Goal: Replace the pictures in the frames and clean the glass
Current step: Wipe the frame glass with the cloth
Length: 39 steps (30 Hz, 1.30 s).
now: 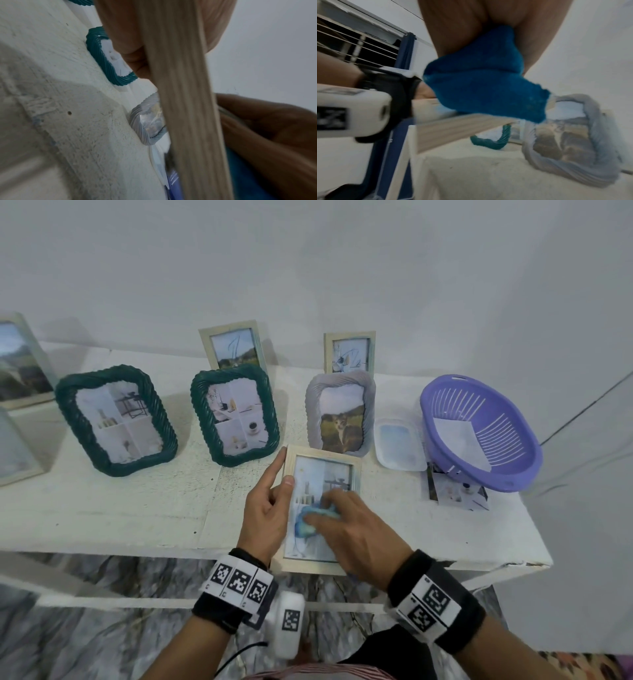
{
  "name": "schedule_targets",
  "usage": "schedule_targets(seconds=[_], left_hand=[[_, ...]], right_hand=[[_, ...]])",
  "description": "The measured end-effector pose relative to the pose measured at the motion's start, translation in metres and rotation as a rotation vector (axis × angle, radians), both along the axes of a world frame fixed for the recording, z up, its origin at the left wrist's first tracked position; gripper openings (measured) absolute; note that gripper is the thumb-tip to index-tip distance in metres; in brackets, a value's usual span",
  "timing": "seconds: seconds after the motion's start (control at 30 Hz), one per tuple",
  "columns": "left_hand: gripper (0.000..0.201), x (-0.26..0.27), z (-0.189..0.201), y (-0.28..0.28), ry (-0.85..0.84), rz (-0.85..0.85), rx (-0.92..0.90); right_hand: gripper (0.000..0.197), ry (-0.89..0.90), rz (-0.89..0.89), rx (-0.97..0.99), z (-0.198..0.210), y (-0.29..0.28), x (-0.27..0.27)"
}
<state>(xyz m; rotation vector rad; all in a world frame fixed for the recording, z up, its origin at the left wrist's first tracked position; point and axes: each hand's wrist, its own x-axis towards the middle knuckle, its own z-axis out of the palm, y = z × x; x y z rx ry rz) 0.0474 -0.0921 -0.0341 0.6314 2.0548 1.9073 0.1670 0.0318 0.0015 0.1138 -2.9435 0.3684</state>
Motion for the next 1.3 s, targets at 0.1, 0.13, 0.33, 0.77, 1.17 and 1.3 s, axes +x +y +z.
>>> schedule_targets(seconds=[0.1, 0.13, 0.33, 0.77, 1.17, 1.3], left_hand=[[0.044, 0.005, 0.003, 0.007, 0.027, 0.013, -0.008], [0.044, 0.006, 0.004, 0.009, 0.029, 0.008, -0.002], [0.043, 0.004, 0.005, 0.012, -0.004, -0.027, 0.031], [0.039, -0.019, -0.011, 0.016, -0.091, -0.018, 0.073], [0.042, -0.025, -0.015, 0.007, -0.083, 0.025, 0.080], [0.043, -0.024, -0.016, 0.006, -0.051, 0.074, 0.091]], right_hand=[[0.031, 0.079, -0.191, 0.007, 0.006, 0.014, -0.016], [0.029, 0.099, -0.228, 0.014, 0.009, 0.012, -0.020], [0.031, -0.080, 0.088, 0.061, 0.012, -0.003, 0.001], [0.033, -0.100, 0.211, 0.098, 0.015, 0.006, -0.001], [0.036, -0.053, -0.038, 0.035, 0.003, -0.012, -0.001], [0.043, 0.033, -0.161, 0.066, -0.002, -0.005, -0.003]])
